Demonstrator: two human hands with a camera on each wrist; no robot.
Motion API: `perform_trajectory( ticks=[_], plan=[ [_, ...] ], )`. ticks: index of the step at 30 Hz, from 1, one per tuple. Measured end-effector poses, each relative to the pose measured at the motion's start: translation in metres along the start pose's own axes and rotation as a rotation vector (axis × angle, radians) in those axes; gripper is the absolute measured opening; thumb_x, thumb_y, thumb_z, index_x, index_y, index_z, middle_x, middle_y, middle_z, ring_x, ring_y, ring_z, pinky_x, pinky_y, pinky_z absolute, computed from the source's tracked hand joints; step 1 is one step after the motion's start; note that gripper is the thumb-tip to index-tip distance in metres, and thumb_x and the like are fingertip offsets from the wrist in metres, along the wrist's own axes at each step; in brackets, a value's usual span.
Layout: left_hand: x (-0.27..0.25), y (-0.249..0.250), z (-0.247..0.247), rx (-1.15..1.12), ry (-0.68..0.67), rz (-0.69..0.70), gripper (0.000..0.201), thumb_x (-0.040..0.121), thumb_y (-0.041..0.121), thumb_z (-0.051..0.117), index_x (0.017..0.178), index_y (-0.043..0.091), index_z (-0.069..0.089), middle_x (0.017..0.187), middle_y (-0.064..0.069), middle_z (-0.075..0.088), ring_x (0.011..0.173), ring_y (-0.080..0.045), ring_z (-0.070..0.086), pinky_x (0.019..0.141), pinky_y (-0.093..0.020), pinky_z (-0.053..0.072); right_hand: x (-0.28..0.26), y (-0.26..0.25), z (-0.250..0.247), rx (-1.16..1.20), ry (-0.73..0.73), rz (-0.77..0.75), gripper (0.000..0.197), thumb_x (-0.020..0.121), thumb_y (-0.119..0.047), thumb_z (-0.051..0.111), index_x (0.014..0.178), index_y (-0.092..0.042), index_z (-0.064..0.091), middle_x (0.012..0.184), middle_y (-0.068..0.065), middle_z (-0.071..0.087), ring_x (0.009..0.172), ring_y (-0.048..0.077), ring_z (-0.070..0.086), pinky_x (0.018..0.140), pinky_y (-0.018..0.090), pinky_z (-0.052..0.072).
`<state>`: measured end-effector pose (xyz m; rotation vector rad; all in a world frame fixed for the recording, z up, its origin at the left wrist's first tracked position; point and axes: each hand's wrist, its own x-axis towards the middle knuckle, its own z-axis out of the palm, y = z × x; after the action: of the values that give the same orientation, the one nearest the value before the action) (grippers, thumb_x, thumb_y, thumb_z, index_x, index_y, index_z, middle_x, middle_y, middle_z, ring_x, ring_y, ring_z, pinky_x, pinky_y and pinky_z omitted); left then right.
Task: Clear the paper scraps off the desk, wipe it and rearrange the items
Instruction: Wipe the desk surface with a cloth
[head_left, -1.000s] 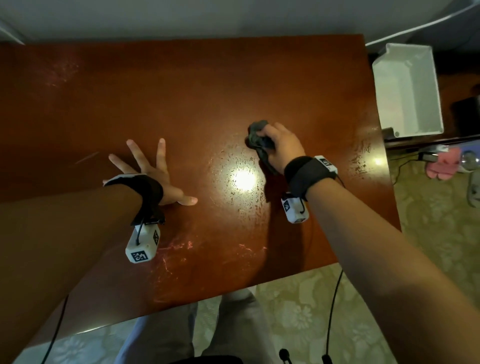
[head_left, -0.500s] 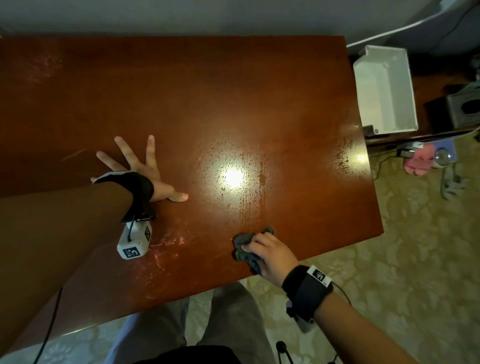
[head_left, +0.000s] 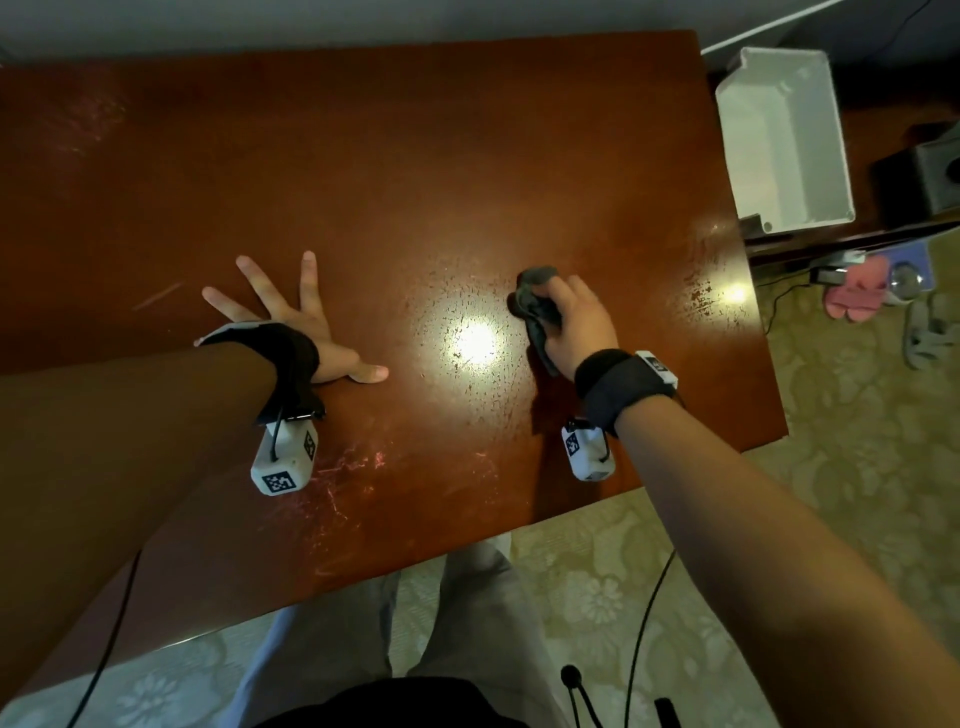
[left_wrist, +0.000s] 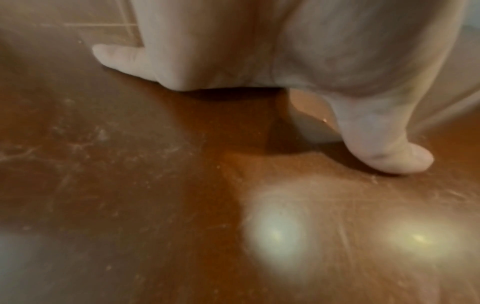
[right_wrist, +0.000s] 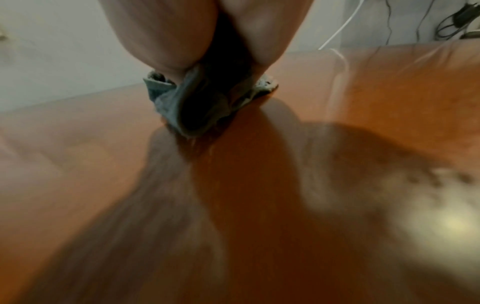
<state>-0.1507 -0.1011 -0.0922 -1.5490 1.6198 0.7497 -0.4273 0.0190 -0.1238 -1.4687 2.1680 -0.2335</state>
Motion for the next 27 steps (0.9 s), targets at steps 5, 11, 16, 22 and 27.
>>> perform_trajectory(
  ticks=[5, 11, 16, 22, 27],
  plan=[
    [0.001, -0.002, 0.001, -0.005, 0.018, 0.016, 0.157, 0.041, 0.091, 0.068, 0.13, 0.04, -0.051, 0.135, -0.021, -0.057, 0.132, -0.062, -0.03, 0.106, -0.079, 0.009, -0.081, -0.017, 0.037, 0.015, -0.108, -0.119, 0.041, 0.085, -0.01, 0.067, 0.122, -0.025, 0.058, 0.117, -0.001, 0.057, 0.104, 0.02, 0.056, 0.093, 0.038, 0.052],
    [0.005, -0.004, 0.003, -0.027, 0.021, 0.025, 0.157, 0.04, 0.091, 0.068, 0.125, 0.041, -0.054, 0.135, -0.019, -0.058, 0.131, -0.063, -0.031, 0.102, -0.082, 0.01, -0.194, -0.043, 0.098, 0.06, -0.26, -0.226, 0.053, 0.075, -0.004, 0.07, 0.122, -0.023, 0.053, 0.109, 0.007, 0.056, 0.092, 0.029, 0.053, 0.072, 0.041, 0.054],
    [0.005, -0.003, 0.003, -0.029, 0.029, 0.027, 0.158, 0.04, 0.091, 0.068, 0.129, 0.04, -0.051, 0.136, -0.021, -0.056, 0.132, -0.063, -0.029, 0.102, -0.082, 0.009, -0.201, -0.052, 0.107, 0.101, -0.329, -0.217, 0.045, 0.083, -0.004, 0.057, 0.125, -0.019, 0.052, 0.113, 0.009, 0.052, 0.099, 0.03, 0.046, 0.077, 0.042, 0.048],
    [0.004, -0.004, 0.005, -0.032, 0.039, 0.028, 0.157, 0.042, 0.09, 0.068, 0.13, 0.04, -0.051, 0.138, -0.021, -0.055, 0.132, -0.063, -0.029, 0.102, -0.082, 0.009, -0.17, -0.029, 0.075, 0.081, -0.242, -0.093, 0.05, 0.08, -0.001, 0.065, 0.124, -0.022, 0.056, 0.118, 0.008, 0.055, 0.108, 0.029, 0.052, 0.086, 0.046, 0.052],
    [0.002, -0.004, 0.005, -0.033, 0.044, 0.038, 0.155, 0.043, 0.089, 0.069, 0.131, 0.041, -0.049, 0.14, -0.019, -0.054, 0.133, -0.062, -0.028, 0.103, -0.081, 0.009, -0.125, 0.039, 0.019, 0.101, 0.05, 0.347, 0.051, 0.08, 0.011, 0.059, 0.123, -0.018, 0.056, 0.124, 0.008, 0.054, 0.117, 0.029, 0.052, 0.104, 0.04, 0.045]
  ],
)
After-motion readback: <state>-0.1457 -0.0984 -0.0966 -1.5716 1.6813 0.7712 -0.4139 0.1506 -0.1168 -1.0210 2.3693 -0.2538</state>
